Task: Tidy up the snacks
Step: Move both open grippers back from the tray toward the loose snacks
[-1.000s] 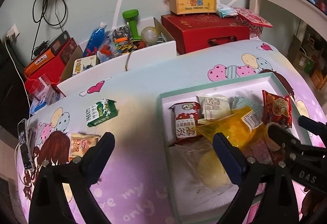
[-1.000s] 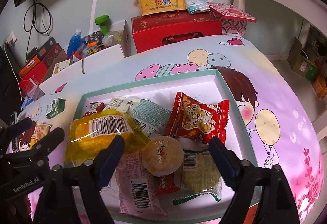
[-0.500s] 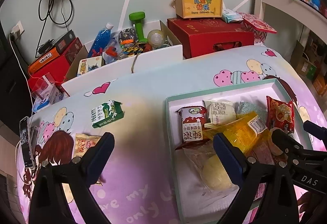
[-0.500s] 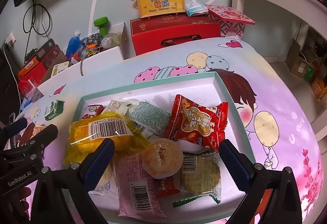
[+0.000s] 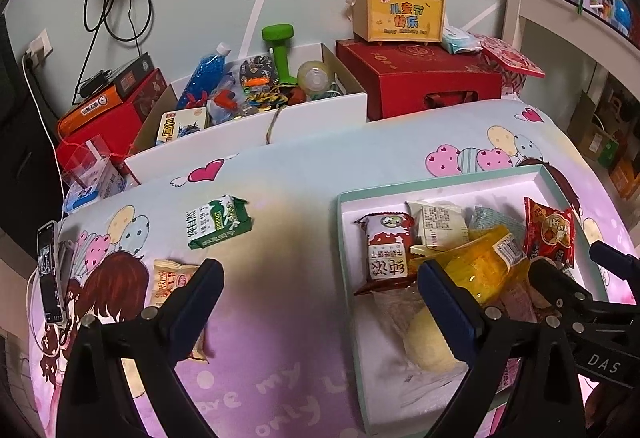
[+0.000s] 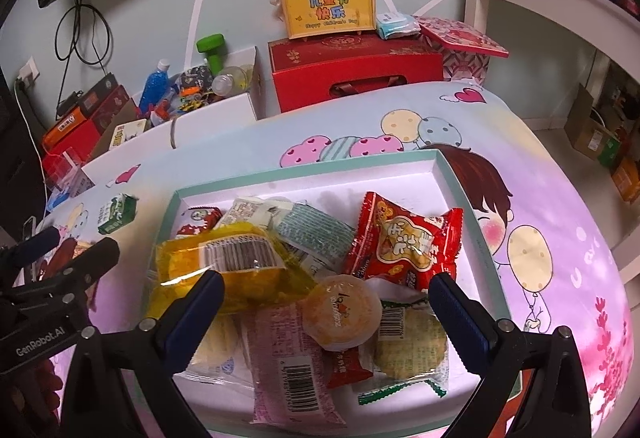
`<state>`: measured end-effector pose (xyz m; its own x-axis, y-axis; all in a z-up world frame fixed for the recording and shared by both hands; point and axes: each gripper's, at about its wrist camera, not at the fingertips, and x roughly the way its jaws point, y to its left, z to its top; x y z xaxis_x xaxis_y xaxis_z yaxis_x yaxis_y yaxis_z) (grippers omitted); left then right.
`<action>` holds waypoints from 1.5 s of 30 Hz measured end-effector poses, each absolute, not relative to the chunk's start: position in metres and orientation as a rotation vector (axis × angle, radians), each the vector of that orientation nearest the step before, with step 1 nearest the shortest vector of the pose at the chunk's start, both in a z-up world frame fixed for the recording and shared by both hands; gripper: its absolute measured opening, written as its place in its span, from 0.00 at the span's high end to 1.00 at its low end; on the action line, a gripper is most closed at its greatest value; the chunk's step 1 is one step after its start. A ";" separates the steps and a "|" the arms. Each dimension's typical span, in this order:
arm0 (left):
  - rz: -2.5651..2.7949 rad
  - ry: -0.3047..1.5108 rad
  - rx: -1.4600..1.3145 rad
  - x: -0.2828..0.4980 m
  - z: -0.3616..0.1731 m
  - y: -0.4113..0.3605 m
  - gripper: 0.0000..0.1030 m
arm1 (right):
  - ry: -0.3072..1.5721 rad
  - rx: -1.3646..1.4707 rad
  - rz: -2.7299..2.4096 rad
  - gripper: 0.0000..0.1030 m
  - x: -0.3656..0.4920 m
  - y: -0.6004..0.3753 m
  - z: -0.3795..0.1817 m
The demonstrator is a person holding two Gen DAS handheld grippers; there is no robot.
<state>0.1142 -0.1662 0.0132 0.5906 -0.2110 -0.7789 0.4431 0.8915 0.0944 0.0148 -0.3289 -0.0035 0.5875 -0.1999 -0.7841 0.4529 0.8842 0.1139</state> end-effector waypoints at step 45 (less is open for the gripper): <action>-0.085 0.978 0.024 0.169 0.000 0.018 0.05 | 0.807 0.185 -0.118 0.00 0.074 -0.164 0.018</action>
<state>0.1685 0.0181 0.0002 0.5556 -0.0613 -0.8292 0.0830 0.9964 -0.0180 0.0743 -0.1643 0.0179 0.6863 -0.0343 -0.7265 0.1753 0.9773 0.1194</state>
